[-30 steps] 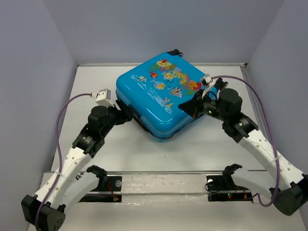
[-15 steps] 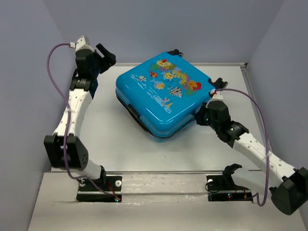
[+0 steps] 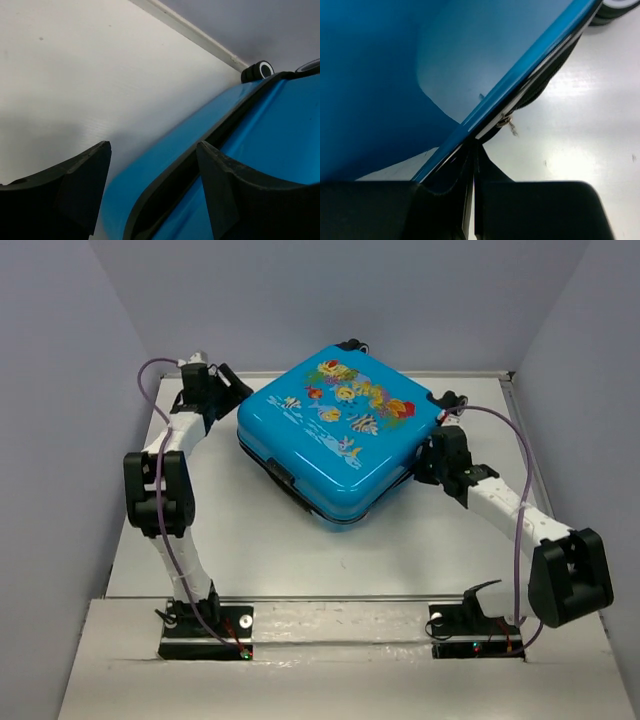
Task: Pack the luggage
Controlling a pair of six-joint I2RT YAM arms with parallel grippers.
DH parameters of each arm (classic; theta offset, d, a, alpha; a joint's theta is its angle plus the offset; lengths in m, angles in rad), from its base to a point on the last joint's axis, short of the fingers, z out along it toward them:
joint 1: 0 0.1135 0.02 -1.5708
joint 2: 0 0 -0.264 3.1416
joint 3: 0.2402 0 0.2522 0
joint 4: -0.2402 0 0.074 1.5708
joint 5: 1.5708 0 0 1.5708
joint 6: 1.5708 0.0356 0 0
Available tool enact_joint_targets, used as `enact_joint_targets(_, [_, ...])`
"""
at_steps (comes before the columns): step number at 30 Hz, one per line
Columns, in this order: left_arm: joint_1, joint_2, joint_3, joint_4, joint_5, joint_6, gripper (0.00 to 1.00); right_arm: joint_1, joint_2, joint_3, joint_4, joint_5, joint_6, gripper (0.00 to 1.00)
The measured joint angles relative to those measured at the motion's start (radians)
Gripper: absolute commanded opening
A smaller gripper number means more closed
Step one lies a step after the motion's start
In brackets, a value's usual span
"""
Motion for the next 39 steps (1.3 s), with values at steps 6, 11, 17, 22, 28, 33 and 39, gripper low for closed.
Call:
enact_joint_targets(6, [0.073,-0.338,-0.414,0.192,-0.088,-0.124,0.73,-0.034,0.2,0.154,0.076,-0.126,-0.027,0.11])
enact_joint_targets(11, [0.083,-0.539,-0.616,0.353,-0.176,-0.179,0.87,-0.034,0.288,0.276,-0.042,-0.293,-0.02,0.33])
enact_joint_targets(17, [0.081,-0.618,-0.555,0.155,-0.195,-0.145,0.99,0.005,0.294,0.32,-0.085,-0.375,-0.054,0.5])
enact_joint_targets(22, [0.078,-0.659,-0.26,-0.029,-0.22,-0.047,0.99,0.055,0.222,0.281,-0.045,-0.39,-0.071,0.4])
enact_joint_targets(28, [0.077,-1.052,-0.422,0.022,-0.142,-0.006,0.99,0.084,0.0,0.093,0.115,-0.41,-0.066,0.27])
enact_joint_targets(33, [0.114,-1.162,-0.717,0.042,-0.1,-0.007,0.97,0.153,-0.065,0.008,0.141,-0.348,-0.038,0.7])
enact_joint_targets(39, [0.139,-1.057,-0.883,-0.007,-0.084,-0.084,0.76,0.15,-0.086,-0.02,0.192,-0.333,0.003,0.56])
